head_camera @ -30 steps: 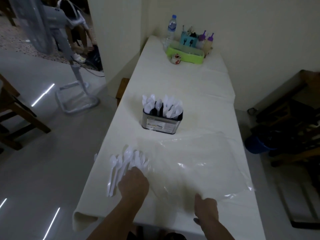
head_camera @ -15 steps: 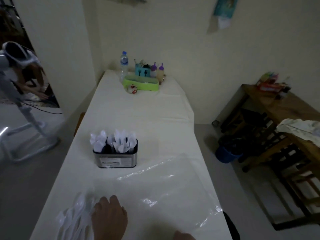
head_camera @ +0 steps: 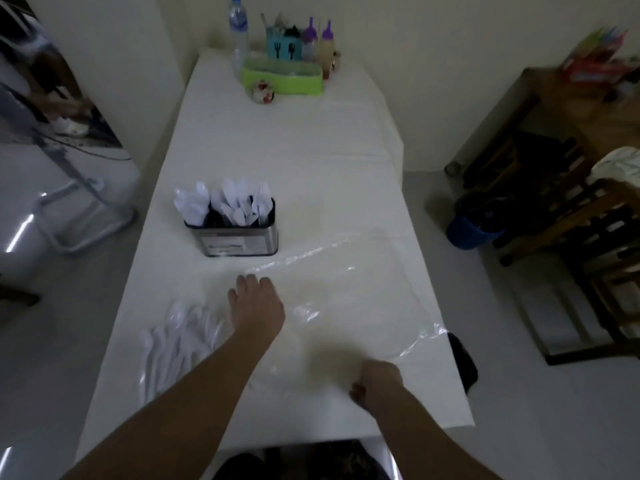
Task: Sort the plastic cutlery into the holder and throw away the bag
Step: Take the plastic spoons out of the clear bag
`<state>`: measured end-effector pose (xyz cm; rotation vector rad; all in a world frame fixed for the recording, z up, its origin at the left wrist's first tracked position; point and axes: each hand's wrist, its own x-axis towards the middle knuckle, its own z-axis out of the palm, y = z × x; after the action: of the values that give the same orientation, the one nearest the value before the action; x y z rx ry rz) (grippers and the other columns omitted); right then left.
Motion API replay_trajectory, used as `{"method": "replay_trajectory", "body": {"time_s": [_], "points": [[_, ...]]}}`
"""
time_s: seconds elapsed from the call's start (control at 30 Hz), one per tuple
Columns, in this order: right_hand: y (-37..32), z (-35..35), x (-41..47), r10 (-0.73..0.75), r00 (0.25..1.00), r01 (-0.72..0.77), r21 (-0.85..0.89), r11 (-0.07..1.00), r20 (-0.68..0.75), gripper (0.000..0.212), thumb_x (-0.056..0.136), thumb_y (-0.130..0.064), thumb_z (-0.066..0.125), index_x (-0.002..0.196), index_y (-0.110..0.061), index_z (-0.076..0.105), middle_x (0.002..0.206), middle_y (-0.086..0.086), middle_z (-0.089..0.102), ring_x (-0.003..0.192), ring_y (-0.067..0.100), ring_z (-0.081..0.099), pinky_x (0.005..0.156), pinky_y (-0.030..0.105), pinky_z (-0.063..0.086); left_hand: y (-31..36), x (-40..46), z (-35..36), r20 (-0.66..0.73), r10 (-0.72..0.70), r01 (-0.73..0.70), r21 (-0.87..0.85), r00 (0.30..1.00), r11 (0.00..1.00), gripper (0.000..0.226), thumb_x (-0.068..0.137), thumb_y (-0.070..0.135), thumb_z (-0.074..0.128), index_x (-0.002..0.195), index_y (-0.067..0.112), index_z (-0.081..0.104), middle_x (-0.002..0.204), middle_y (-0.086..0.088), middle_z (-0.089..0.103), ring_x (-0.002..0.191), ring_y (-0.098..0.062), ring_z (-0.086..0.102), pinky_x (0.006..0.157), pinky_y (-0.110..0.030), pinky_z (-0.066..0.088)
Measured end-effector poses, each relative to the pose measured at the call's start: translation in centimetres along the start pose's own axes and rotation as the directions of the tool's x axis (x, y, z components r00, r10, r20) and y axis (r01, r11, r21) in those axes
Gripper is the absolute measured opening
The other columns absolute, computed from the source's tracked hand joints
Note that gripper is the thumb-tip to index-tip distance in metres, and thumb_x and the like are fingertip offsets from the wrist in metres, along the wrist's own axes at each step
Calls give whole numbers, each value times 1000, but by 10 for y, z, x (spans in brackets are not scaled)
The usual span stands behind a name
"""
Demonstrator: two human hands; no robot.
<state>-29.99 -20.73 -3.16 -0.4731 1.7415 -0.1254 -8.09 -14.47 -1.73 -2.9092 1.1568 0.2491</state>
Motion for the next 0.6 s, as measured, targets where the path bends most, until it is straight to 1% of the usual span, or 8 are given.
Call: {"method": "replay_trajectory", "body": {"time_s": [0.13, 0.2, 0.23, 0.3, 0.37, 0.43, 0.5, 0.6], "points": [[-1, 0, -3, 36, 999, -35, 48, 998, -23, 15, 85, 10, 46, 79, -1, 55, 66, 19, 52, 54, 27, 52, 44, 34, 52, -5, 14, 9, 96, 78, -80, 23, 992, 997, 39, 93, 25, 45, 128, 6, 48, 140, -14, 44, 137, -32, 32, 109, -44, 34], [-6, -4, -5, -26, 1000, 27, -37, 999, 16, 20, 89, 10, 43, 76, -2, 53, 68, 17, 51, 50, 27, 56, 44, 31, 50, -7, 22, 10, 120, 87, -90, 18, 989, 996, 41, 94, 23, 45, 131, 6, 45, 142, -13, 42, 136, -30, 33, 108, -44, 35], [-7, -5, -2, -75, 996, 79, -111, 991, 46, 21, 91, 8, 42, 78, -4, 53, 72, 15, 52, 52, 26, 59, 47, 31, 53, -8, 25, 11, 131, 84, -87, 16, 988, 996, 41, 94, 22, 45, 132, 5, 44, 142, -13, 43, 135, -30, 35, 107, -44, 36], [-11, -9, 7, -214, 977, 208, -220, 953, -3, 11, 91, 1, 48, 88, -3, 58, 79, 13, 58, 66, 26, 63, 66, 37, 61, -10, 31, 14, 149, 81, -85, 18, 985, 996, 44, 95, 21, 44, 135, 5, 40, 141, -14, 44, 132, -30, 38, 105, -44, 38], [-19, -12, 14, -380, 915, 311, -366, 877, -133, 17, 90, -5, 49, 102, -1, 62, 87, 15, 64, 80, 31, 65, 78, 43, 59, -10, 34, 16, 165, 83, -88, 23, 983, 996, 46, 95, 20, 44, 138, 5, 37, 140, -14, 44, 130, -30, 41, 104, -44, 40], [-35, -15, 18, -512, 833, 371, -472, 800, -211, 21, 92, -8, 46, 108, -5, 61, 93, 15, 66, 86, 33, 63, 76, 40, 54, -6, 38, 17, 174, 77, -82, 17, 982, 997, 48, 95, 19, 44, 140, 5, 36, 141, -14, 43, 130, -29, 42, 104, -43, 40], [-59, -18, 22, -591, 778, 435, -496, 751, -213, 21, 95, -9, 44, 111, -11, 58, 96, 14, 65, 81, 29, 56, 70, 33, 44, -1, 42, 21, 153, 76, -80, 21, 985, 997, 46, 94, 20, 45, 138, 6, 38, 137, -13, 46, 124, -28, 46, 100, -40, 42], [-101, -19, 33, -681, 702, 501, -536, 680, -207, 21, 96, -11, 44, 110, -15, 59, 101, 16, 68, 87, 34, 60, 71, 31, 41, 8, 45, 27, 126, 58, -60, 11, 990, 998, 37, 83, 18, 63, 118, 7, 59, 110, -13, 61, 96, -29, 61, 78, -40, 53]]}}
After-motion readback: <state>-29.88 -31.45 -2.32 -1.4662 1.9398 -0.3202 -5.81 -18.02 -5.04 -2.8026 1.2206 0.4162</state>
